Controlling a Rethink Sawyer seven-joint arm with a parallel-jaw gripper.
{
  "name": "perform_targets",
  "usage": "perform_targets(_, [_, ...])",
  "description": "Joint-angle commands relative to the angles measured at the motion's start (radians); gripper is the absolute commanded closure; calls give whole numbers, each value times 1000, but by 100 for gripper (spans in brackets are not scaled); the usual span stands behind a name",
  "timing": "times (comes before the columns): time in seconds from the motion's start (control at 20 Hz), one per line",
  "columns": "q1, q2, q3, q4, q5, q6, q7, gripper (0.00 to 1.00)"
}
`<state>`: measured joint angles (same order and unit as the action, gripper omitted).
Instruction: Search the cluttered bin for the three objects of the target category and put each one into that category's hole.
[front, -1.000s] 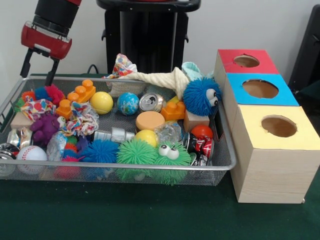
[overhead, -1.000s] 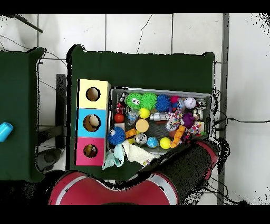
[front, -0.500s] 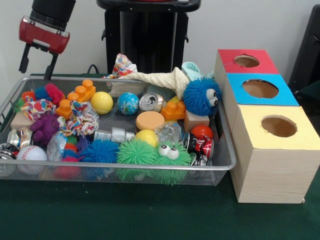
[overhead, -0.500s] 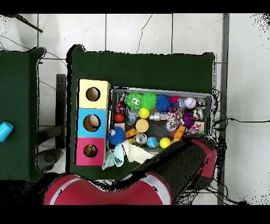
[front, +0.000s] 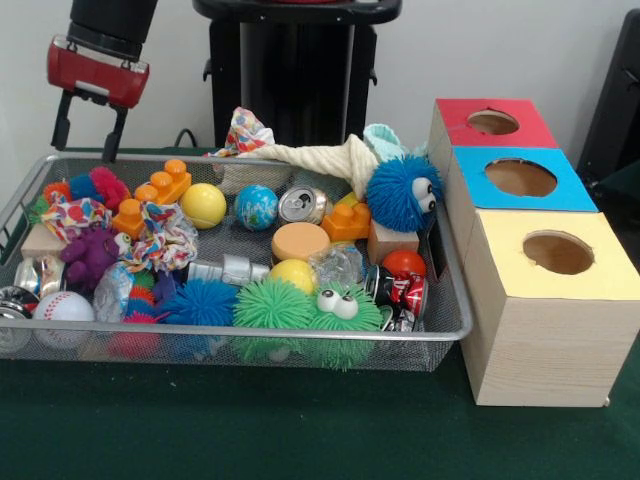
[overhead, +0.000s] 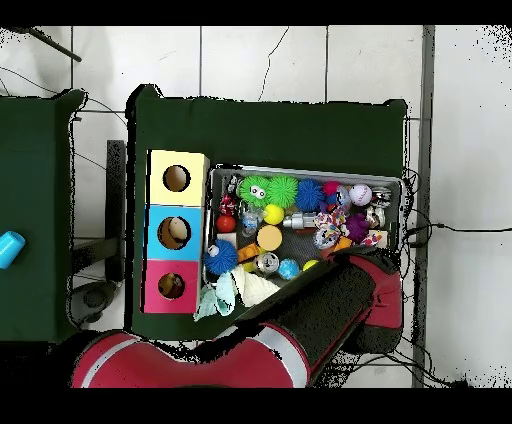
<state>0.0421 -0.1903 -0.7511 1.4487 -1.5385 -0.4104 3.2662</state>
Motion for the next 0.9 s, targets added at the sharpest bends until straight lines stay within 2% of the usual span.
perform_targets(0.05, [-45, 41, 209, -50, 81, 7, 33, 0])
perform_targets(0.2, [-109, 10, 250, -21, 196, 7, -193, 0])
perform_targets(0.25, [-133, 4, 256, -12, 258, -2, -290, 0])
perform_targets(0.3, [-152, 6, 253, -5, 331, -17, -391, 0])
perform_targets(0.4, [-166, 27, 230, -3, 429, -46, -504, 0])
perform_targets(0.9, [-175, 140, 144, -23, 652, -156, -674, 0])
